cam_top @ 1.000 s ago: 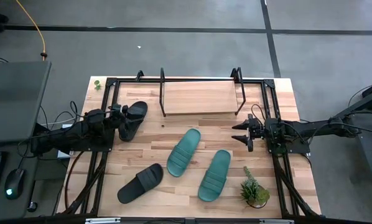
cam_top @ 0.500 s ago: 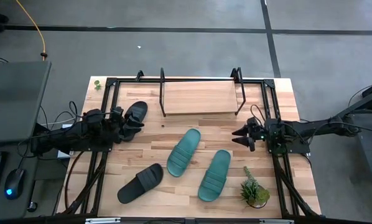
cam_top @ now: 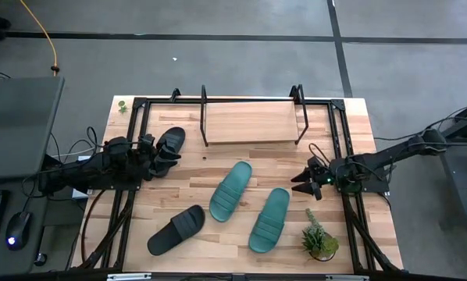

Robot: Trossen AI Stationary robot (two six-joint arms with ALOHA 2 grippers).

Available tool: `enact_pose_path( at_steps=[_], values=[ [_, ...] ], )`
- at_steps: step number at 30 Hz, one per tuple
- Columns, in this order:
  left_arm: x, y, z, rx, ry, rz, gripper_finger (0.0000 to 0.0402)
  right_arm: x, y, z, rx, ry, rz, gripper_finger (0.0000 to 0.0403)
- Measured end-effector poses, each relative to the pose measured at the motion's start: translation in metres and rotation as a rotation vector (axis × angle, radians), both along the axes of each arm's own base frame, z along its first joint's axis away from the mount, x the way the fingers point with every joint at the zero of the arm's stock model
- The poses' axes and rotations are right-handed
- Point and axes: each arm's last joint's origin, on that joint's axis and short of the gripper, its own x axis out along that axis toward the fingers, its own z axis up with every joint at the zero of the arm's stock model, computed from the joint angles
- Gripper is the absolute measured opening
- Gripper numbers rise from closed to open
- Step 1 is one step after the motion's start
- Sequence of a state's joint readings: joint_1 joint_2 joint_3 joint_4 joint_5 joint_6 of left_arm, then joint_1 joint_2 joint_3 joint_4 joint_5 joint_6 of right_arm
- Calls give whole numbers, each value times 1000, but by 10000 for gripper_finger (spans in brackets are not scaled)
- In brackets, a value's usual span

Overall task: Pick and place slides into the shelf
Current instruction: Put the bottom green slipper on the shelf

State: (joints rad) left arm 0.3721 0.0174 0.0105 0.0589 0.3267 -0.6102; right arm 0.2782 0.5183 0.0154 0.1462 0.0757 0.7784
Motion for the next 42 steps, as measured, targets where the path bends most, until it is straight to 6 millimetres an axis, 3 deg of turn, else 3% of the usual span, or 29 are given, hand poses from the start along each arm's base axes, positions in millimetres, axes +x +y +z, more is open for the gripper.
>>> enact_pose_path(
  at_steps=[15,22,34,42],
  values=[
    [0,0,7,-38,-68,-6,156,19,20,4,30,8,26,235],
    [0,-5,10,-38,-100,-16,156,50,38,15,-26,80,107,235],
    [7,-15,17,-13,-158,-80,157,106,70,-5,60,334,308,235],
    [14,-14,22,0,-122,-77,157,138,84,-2,73,353,429,235]
  ],
)
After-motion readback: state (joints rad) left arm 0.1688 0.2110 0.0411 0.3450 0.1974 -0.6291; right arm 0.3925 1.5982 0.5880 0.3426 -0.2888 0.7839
